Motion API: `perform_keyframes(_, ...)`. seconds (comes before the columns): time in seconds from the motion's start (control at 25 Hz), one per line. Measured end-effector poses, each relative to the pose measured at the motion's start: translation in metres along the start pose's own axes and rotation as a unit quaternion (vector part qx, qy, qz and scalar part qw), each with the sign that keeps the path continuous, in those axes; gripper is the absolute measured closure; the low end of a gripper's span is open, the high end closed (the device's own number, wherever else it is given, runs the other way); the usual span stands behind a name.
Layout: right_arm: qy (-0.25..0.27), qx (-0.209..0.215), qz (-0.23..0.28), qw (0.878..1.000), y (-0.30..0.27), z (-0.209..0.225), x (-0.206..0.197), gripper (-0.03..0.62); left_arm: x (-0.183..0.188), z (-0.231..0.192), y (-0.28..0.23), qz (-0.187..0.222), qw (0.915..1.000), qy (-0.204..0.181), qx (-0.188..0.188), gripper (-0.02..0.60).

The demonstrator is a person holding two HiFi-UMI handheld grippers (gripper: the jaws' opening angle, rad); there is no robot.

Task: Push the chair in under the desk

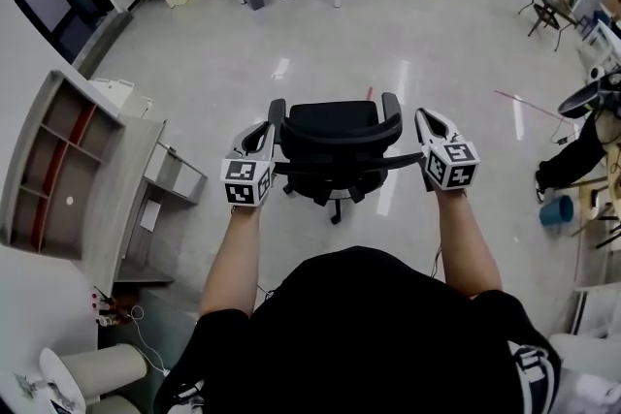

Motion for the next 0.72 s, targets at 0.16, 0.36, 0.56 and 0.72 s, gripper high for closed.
perform_keyframes(0.16, -0.001, -0.004, -0.001, 1.0, 0.004, -0.002, -0.002, 0.597, -0.003, 0.0, 0.002, -0.001, 1.0, 0.0, -0.005, 0.549)
perform_keyframes(0.36, 0.0, -0.007, -0.002, 1.0, 0.009, -0.005, -0.003, 0.597, -0.003, 0.0, 0.004, -0.001, 1.0, 0.0, -0.009, 0.549)
perform_keyframes(0.56, 0.002, -0.002, -0.012, 1.0, 0.011, -0.007, -0.009, 0.597, -0.009, 0.001, 0.004, -0.012, 0.9998, -0.008, -0.015, 0.549)
perform_keyframes(0.72, 0.029, 0.017, -0.039, 0.999, 0.009, -0.01, -0.022, 0.595, -0.024, 0.005, -0.002, -0.041, 0.9979, -0.025, -0.044, 0.548)
Point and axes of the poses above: the fingertips, and each gripper's own axes: y backward along the fingers, z to its right, x out of its top, the point moved 1 cm from there along y, backward along the fingers, and after that the axes turned 8 degrees about -x, right-handed, at the moved point
